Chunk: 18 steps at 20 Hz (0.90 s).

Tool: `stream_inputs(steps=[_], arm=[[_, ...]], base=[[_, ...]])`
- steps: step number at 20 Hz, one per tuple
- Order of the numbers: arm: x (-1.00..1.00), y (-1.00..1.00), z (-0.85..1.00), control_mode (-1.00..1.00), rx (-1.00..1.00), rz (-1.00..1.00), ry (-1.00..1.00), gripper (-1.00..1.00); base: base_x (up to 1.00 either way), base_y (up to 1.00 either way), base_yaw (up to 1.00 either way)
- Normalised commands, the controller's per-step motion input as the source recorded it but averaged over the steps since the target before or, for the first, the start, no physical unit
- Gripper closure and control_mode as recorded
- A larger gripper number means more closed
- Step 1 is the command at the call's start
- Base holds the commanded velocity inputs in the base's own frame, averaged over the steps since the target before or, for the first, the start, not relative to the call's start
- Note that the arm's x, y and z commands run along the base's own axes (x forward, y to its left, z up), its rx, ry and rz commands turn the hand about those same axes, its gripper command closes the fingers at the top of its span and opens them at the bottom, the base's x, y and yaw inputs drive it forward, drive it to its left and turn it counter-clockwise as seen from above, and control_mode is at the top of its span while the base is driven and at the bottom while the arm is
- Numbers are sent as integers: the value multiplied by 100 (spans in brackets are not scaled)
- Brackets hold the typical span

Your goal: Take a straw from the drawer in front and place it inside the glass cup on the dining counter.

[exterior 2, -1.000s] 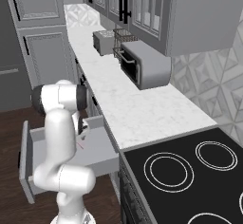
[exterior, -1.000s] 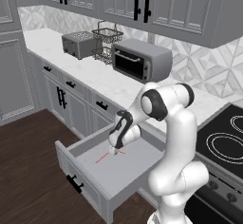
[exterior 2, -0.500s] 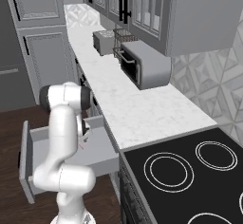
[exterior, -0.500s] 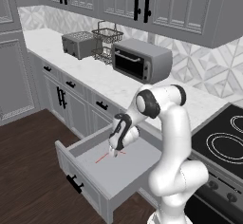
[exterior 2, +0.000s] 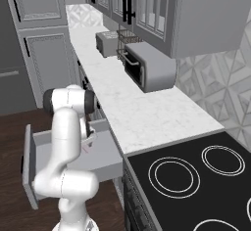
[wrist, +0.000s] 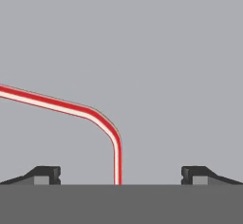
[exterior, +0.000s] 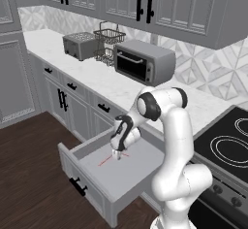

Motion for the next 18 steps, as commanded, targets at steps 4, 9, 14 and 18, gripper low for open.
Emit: stream_inputs(steps=[4, 9, 14, 18], arm=[[-11, 18, -54, -100, -5, 2, 5, 100], [-47, 12, -48, -100, -6, 1, 0, 100], [-59, 9, -31, -100, -7, 0, -1, 100], [-60, 1, -3, -100, -3, 0, -7, 100]], base=[[0, 0, 0], [0, 0, 0], [0, 0, 0], [0, 0, 0]])
